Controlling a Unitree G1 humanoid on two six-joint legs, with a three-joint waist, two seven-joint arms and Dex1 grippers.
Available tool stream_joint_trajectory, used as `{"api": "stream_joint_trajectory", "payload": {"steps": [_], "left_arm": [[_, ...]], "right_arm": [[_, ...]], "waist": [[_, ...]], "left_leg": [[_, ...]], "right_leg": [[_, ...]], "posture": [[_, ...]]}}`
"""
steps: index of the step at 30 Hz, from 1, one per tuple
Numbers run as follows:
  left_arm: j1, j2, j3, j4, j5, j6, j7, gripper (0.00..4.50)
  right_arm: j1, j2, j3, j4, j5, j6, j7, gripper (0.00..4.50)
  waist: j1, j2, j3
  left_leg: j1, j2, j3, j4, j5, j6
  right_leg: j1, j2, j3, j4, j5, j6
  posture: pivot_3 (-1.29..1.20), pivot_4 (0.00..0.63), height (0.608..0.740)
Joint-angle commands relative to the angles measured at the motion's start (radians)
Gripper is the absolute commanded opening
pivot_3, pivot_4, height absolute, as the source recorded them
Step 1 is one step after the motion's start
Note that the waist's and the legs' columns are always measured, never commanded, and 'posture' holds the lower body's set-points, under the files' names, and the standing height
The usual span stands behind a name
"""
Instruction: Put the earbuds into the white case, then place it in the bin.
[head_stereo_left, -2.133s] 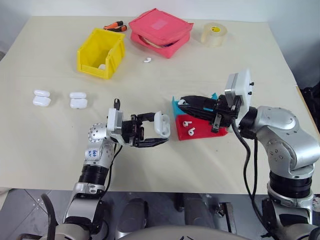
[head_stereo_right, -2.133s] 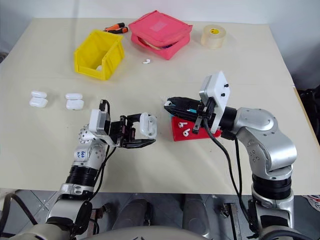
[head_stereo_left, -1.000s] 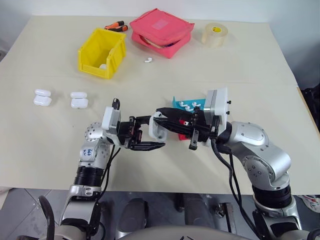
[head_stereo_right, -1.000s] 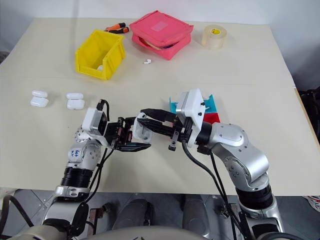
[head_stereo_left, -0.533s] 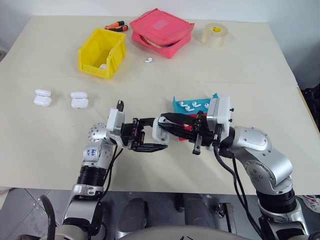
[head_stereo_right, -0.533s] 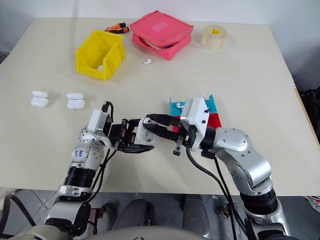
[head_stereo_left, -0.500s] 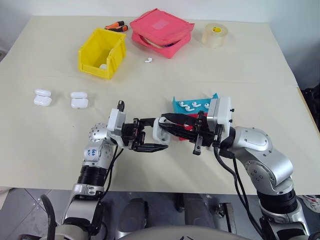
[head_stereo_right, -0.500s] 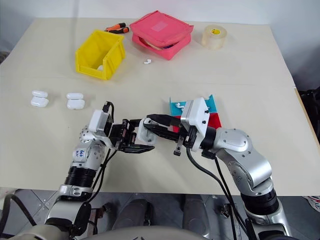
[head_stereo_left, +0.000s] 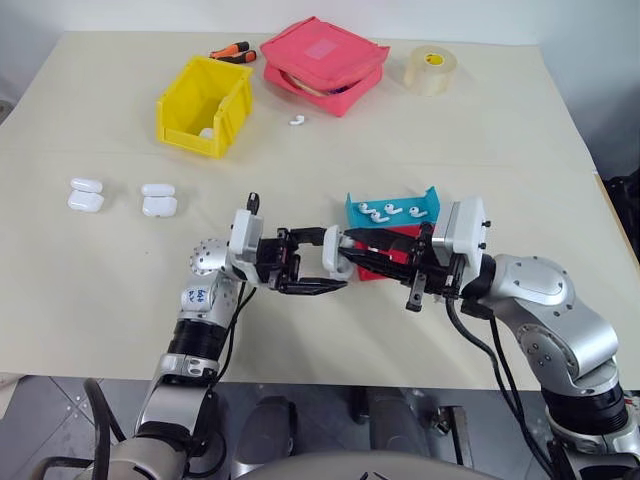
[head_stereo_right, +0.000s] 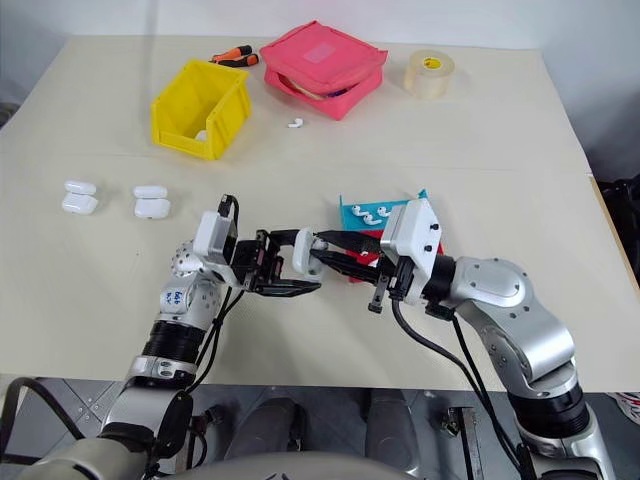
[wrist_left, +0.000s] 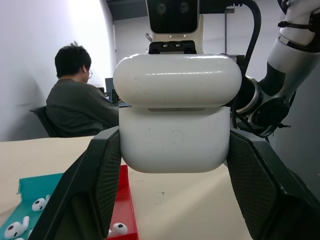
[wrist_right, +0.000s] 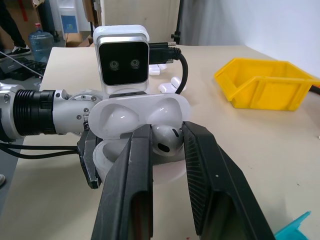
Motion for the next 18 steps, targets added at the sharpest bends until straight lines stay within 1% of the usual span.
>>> {"api": "stream_joint_trajectory", "payload": {"steps": [1,5,10,12,14,16,18], "left_arm": [[-0.051,-0.008,0.059,-0.018,-0.049,-0.034,0.02,2.78],[-0.042,-0.011,0.039,-0.029,-0.049,-0.027,-0.001,2.78],[-0.046,-0.02,0.033,-0.023,-0.041,-0.033,-0.01,2.78],[-0.049,-0.022,0.035,-0.018,-0.037,-0.039,-0.008,2.78],[-0.052,-0.022,0.036,-0.012,-0.03,-0.047,-0.004,2.78],[-0.055,-0.023,0.038,-0.003,-0.025,-0.052,-0.001,2.78],[-0.058,-0.023,0.04,0.008,-0.02,-0.055,0.004,2.78]], "right_arm": [[0.014,-0.025,0.047,0.009,0.005,0.034,0.049,0.5],[-0.051,0.001,0.09,0.042,-0.007,0.048,0.051,0.5],[-0.094,0.007,0.099,0.065,0.007,0.078,0.056,0.5],[-0.105,0.008,0.093,0.065,0.013,0.089,0.056,1.22],[-0.116,0.012,0.087,0.064,0.013,0.088,0.054,1.74],[-0.129,0.015,0.077,0.058,0.021,0.092,0.05,2.36],[-0.147,0.016,0.062,0.045,0.035,0.103,0.043,2.36]], "waist": [[0.0,0.0,0.0],[-0.001,0.0,0.0],[0.001,0.0,0.0],[0.003,0.0,0.0],[0.002,0.0,0.0],[0.001,0.0,0.0],[0.0,0.0,0.0]], "left_leg": [[0.0,0.0,0.0,0.0,0.0,0.0],[0.0,0.0,0.0,0.0,0.0,0.0],[0.0,0.0,0.0,0.0,0.0,0.0],[0.0,0.0,0.0,0.0,0.0,0.0],[0.0,0.0,0.0,0.0,0.0,0.0],[0.0,0.0,0.0,0.0,0.0,0.0],[0.0,0.0,0.0,0.0,0.0,0.0]], "right_leg": [[0.0,0.0,0.0,0.0,0.0,0.0],[0.0,0.0,0.0,0.0,0.0,0.0],[0.0,0.0,0.0,0.0,0.0,0.0],[0.0,0.0,0.0,0.0,0.0,0.0],[0.0,0.0,0.0,0.0,0.0,0.0],[0.0,0.0,0.0,0.0,0.0,0.0],[0.0,0.0,0.0,0.0,0.0,0.0]], "posture": [[0.0,0.15,0.74],[0.0,0.15,0.74],[0.0,0.15,0.74],[0.0,0.15,0.74],[0.0,0.15,0.74],[0.0,0.15,0.74],[0.0,0.15,0.74]]}}
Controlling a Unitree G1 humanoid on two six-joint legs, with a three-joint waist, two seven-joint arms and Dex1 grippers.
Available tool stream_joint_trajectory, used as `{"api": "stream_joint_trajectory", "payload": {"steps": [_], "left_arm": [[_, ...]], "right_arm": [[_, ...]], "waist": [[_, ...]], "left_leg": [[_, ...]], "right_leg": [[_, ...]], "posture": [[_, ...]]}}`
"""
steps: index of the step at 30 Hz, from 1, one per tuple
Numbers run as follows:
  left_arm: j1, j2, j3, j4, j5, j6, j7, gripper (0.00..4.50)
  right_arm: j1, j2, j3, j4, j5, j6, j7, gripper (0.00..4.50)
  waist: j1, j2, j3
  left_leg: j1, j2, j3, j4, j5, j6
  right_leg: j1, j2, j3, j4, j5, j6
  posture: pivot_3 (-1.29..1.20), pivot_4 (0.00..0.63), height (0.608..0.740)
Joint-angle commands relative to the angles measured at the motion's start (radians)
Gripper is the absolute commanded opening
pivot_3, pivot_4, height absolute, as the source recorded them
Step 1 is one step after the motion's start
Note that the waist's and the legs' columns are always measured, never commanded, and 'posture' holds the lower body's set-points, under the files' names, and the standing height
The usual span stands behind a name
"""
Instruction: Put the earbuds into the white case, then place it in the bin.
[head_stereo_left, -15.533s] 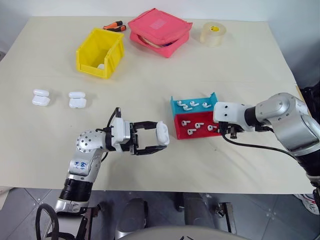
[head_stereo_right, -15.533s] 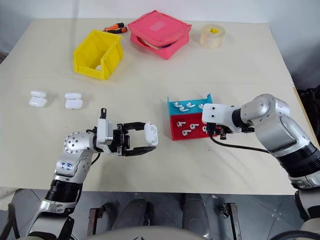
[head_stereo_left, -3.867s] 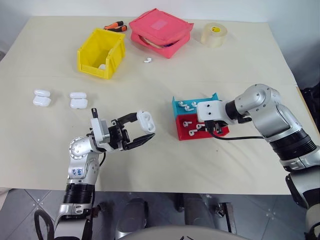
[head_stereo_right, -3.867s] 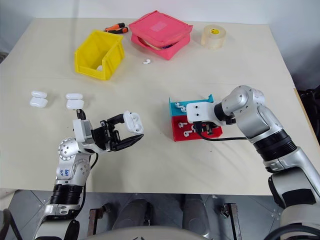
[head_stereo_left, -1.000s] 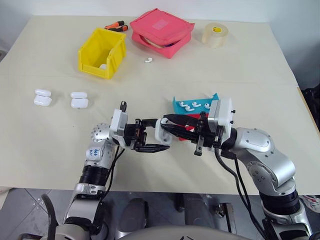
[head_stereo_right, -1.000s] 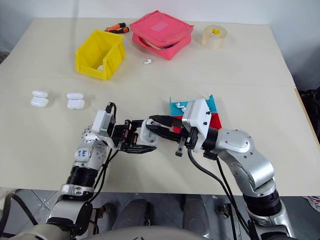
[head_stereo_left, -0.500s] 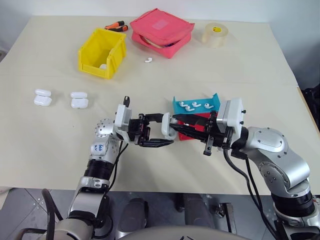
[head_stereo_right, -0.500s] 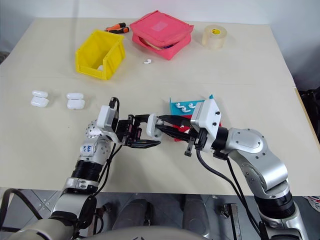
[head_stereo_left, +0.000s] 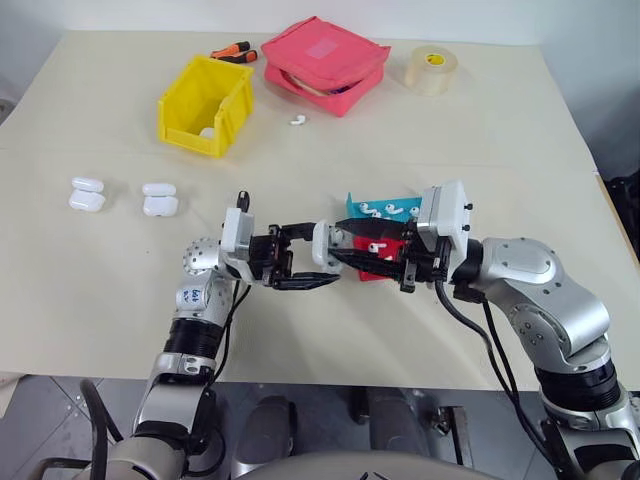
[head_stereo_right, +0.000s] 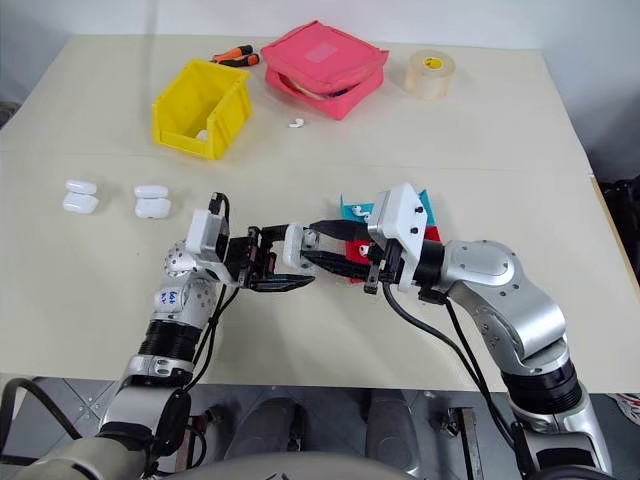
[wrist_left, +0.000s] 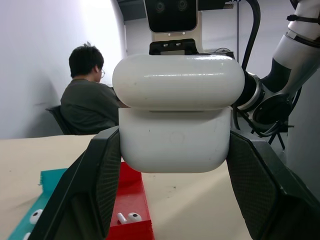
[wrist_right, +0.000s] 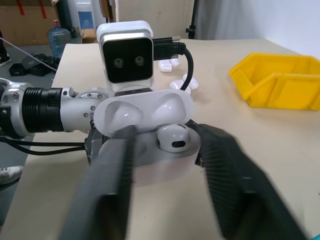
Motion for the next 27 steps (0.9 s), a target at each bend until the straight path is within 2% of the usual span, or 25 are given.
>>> {"api": "stream_joint_trajectory", "payload": {"steps": [1,9,19,27], "left_arm": [[-0.052,-0.025,0.002,-0.017,-0.017,-0.021,0.011,2.78],[-0.067,-0.026,0.013,0.035,0.002,-0.024,0.045,2.78],[-0.094,-0.031,0.011,0.078,0.012,-0.03,0.056,2.78],[-0.099,-0.052,0.006,0.092,0.016,-0.052,0.047,2.78]], "right_arm": [[-0.025,0.005,0.016,-0.029,0.022,0.035,0.005,2.36],[-0.048,-0.036,-0.062,-0.056,0.047,0.075,-0.012,2.36],[0.014,-0.091,-0.182,-0.038,0.037,0.053,-0.023,2.36],[0.025,-0.087,-0.191,-0.004,0.009,0.021,-0.025,2.36]], "waist": [[0.0,0.0,0.0],[0.002,0.0,0.0],[0.002,0.0,0.0],[0.003,0.0,0.0]], "left_leg": [[0.0,0.0,0.0,0.0,0.0,0.0],[0.0,0.0,0.0,0.0,0.0,0.0],[0.0,0.0,0.001,0.0,0.0,0.0],[0.0,0.0,0.001,0.0,0.0,0.0]], "right_leg": [[0.0,0.0,0.0,0.0,0.0,0.0],[0.0,0.0,0.0,0.0,0.0,0.0],[0.0,0.0,0.0,0.0,0.0,0.0],[0.0,0.0,0.0,0.0,0.0,0.0]], "posture": [[0.0,0.15,0.74],[0.0,0.15,0.74],[0.0,0.15,0.74],[0.0,0.15,0.74]]}}
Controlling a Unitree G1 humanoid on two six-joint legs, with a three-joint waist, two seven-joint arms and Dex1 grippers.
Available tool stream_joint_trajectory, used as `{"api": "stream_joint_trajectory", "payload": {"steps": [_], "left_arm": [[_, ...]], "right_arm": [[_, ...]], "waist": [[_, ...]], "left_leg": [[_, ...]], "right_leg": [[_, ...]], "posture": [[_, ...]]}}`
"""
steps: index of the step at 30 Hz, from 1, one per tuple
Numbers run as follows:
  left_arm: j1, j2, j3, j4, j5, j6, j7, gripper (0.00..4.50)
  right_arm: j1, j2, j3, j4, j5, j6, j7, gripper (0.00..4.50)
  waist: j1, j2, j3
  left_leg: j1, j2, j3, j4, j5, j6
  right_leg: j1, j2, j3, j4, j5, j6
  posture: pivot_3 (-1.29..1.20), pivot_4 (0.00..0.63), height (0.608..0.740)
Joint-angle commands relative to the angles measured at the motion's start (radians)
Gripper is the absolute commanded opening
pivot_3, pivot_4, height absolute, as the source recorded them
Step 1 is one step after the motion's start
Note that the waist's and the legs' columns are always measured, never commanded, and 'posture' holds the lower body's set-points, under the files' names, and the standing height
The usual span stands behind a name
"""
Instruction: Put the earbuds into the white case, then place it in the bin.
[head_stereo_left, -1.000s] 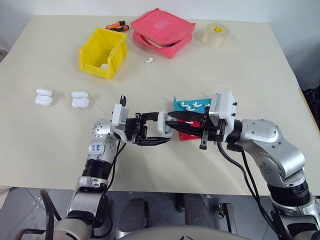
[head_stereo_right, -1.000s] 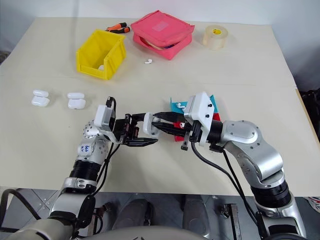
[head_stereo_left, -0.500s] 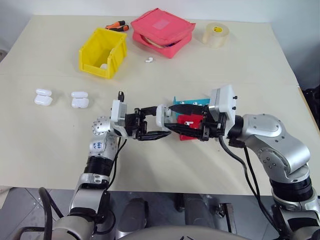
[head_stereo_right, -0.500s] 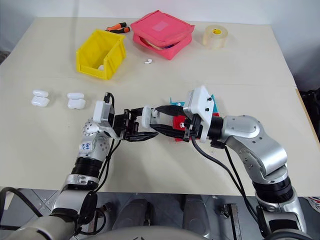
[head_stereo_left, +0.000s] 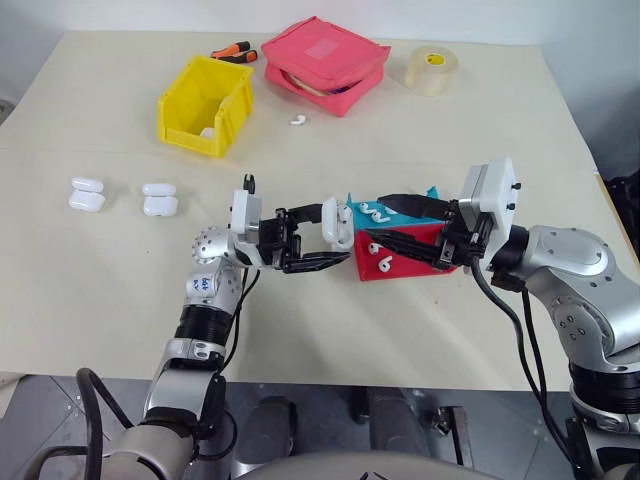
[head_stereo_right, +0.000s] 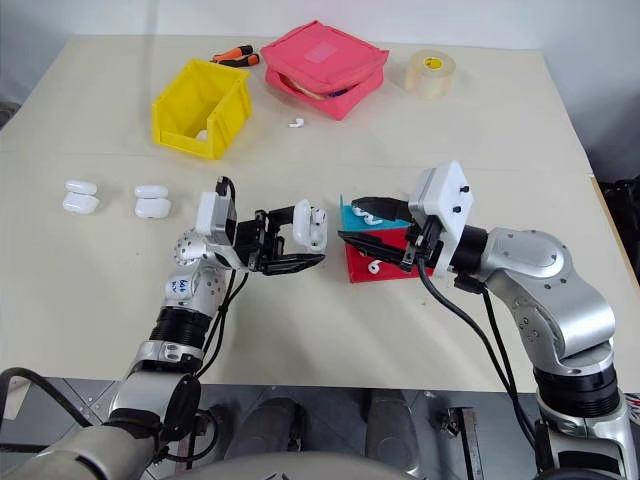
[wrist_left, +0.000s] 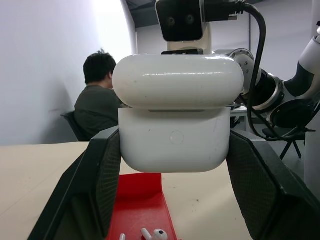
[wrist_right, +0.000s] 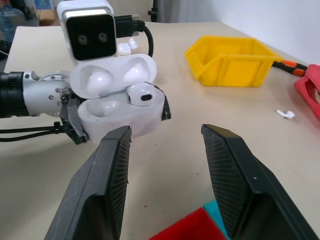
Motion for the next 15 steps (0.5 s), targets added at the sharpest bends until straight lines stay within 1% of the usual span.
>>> {"api": "stream_joint_trajectory", "payload": {"steps": [1,6,13,15], "left_arm": [[-0.023,-0.009,0.003,0.005,0.0,-0.026,-0.005,2.78],[-0.012,-0.011,0.002,0.003,-0.002,-0.034,0.0,2.78],[-0.002,-0.007,0.012,-0.003,-0.005,-0.042,0.014,2.78],[-0.002,0.001,0.024,-0.003,-0.005,-0.049,0.028,2.78]], "right_arm": [[-0.003,0.003,-0.028,-0.013,0.0,-0.03,-0.01,2.36],[0.019,-0.012,-0.048,-0.018,-0.004,-0.025,-0.025,2.36],[0.08,-0.05,-0.11,-0.052,0.012,-0.004,-0.048,2.36],[0.114,-0.063,-0.147,-0.077,0.024,0.02,-0.065,2.36]], "waist": [[0.0,0.0,0.0],[0.001,0.0,0.0],[0.017,0.0,0.0],[0.02,0.0,0.0]], "left_leg": [[0.0,0.0,0.0,0.0,0.0,0.0],[0.0,0.0,0.0,0.0,0.0,0.0],[0.0,0.0,0.0,0.0,0.0,0.0],[0.0,0.0,0.0,0.0,0.0,0.0]], "right_leg": [[0.0,0.0,0.0,0.0,0.0,0.0],[0.0,0.0,0.0,0.0,0.0,0.0],[0.0,0.0,0.0,0.0,0.0,0.0],[0.0,0.0,0.0,0.0,0.0,0.0]], "posture": [[0.0,0.15,0.74],[0.0,0.15,0.74],[0.0,0.15,0.74],[0.0,0.15,0.74]]}}
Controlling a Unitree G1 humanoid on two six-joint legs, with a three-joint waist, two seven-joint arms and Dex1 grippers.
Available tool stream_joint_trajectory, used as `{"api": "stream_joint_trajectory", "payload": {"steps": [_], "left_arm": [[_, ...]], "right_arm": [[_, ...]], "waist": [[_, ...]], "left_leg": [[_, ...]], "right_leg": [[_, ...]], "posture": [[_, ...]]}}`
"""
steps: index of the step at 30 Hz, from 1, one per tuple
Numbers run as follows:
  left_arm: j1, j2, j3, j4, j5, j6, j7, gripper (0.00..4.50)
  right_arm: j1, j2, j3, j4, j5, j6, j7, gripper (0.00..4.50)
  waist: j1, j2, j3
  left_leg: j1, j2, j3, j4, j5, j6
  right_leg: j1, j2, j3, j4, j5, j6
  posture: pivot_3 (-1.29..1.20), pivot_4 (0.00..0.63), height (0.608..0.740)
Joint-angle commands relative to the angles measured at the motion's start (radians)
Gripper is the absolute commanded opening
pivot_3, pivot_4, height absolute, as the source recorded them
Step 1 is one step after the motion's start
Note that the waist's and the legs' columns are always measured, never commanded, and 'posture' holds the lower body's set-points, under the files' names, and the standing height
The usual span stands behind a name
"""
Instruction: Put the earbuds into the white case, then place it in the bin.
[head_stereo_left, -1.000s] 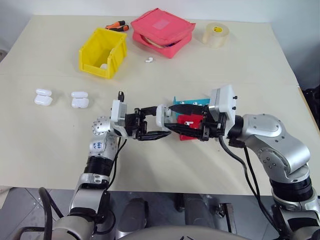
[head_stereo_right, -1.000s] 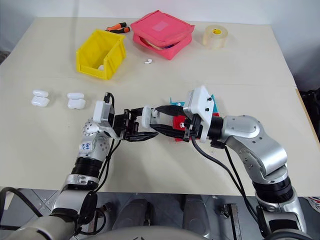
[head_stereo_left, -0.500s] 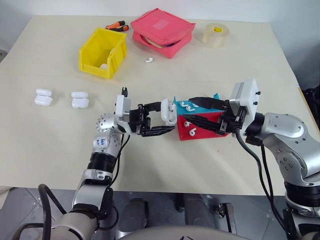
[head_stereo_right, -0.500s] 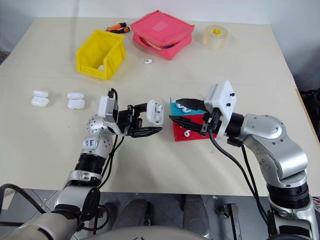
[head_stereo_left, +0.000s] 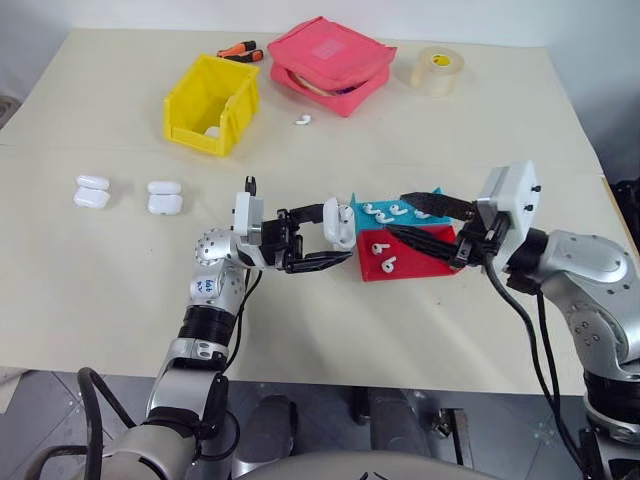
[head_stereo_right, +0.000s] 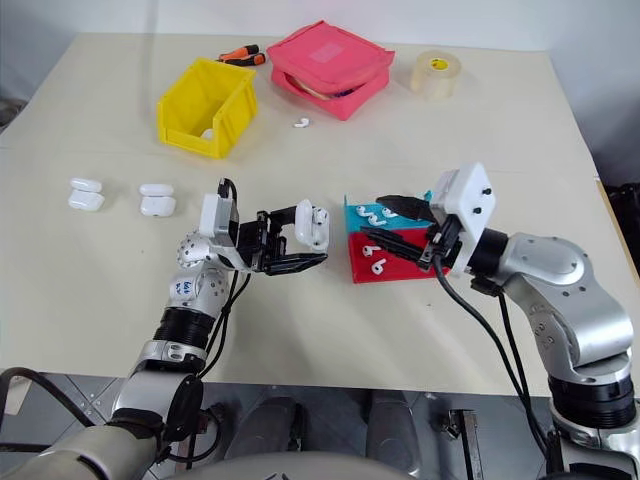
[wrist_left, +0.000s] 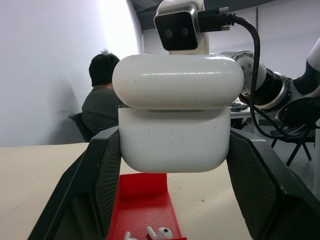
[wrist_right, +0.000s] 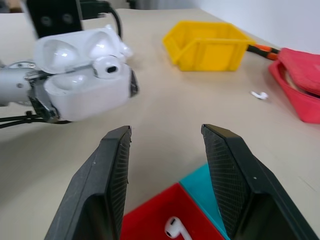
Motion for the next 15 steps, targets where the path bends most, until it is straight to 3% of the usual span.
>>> {"api": "stream_joint_trajectory", "payload": {"steps": [1,10,15], "left_arm": [[-0.003,0.01,0.028,-0.023,-0.007,-0.022,0.023,2.78],[-0.008,0.066,0.089,-0.001,0.002,-0.041,0.09,2.78],[0.008,0.087,0.105,-0.021,0.005,-0.042,0.125,2.78]], "right_arm": [[0.057,-0.035,-0.089,-0.08,0.036,0.031,-0.028,2.36],[0.461,-0.109,-0.431,-0.125,0.071,0.071,0.033,2.36],[0.618,-0.113,-0.554,-0.116,0.039,0.054,0.073,2.36]], "waist": [[0.003,0.0,0.0],[0.006,0.0,0.0],[0.005,0.0,0.0]], "left_leg": [[0.0,0.0,0.0,0.0,0.0,0.0],[0.0,0.0,0.001,0.0,-0.001,0.002],[0.001,0.0,0.001,-0.001,-0.001,0.002]], "right_leg": [[0.0,0.0,0.0,0.0,0.0,0.0],[0.002,0.0,0.0,-0.001,0.0,0.0],[0.002,0.0,0.002,-0.001,0.0,0.001]], "posture": [[0.0,0.15,0.74],[0.0,0.15,0.74],[0.0,0.15,0.74]]}}
